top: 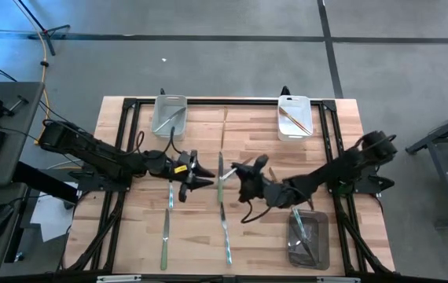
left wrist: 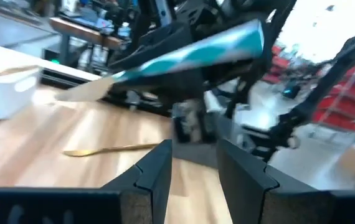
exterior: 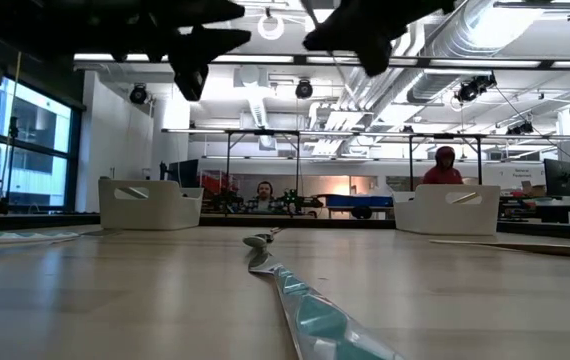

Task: Sort silverware by color (type)
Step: Put the bottom left blue knife into the black bin

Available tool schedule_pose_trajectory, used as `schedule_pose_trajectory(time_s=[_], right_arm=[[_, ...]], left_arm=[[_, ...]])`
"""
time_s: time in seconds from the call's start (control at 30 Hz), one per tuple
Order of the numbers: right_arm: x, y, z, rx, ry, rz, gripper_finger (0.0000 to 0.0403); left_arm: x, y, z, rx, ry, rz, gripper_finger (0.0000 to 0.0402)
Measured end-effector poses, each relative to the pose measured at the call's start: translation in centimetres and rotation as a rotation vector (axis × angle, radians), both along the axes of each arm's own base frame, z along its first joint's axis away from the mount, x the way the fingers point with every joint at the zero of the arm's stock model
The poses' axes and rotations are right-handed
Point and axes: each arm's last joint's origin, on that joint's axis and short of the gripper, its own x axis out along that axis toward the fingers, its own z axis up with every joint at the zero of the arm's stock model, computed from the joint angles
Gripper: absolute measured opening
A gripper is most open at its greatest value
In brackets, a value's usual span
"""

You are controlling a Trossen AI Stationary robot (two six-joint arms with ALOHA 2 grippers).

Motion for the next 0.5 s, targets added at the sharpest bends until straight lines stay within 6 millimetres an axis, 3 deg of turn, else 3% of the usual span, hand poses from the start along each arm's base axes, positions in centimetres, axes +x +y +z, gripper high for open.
schedule_pose_trajectory(time_s=[0.27,0.5], right_arm=[[-3.1,-1.2,3.5,0.448,-0.121,-0.06,0.0002],[-5.4,-1.4,5.5,0.892,0.003,-0.139,0.0002]], left_arm=[[0.0,0.3,-0.4,0.104,0.035,0.102,0.0115],[-0.1,0.3,-0.8,0.158,0.074,0.103,0.0115]])
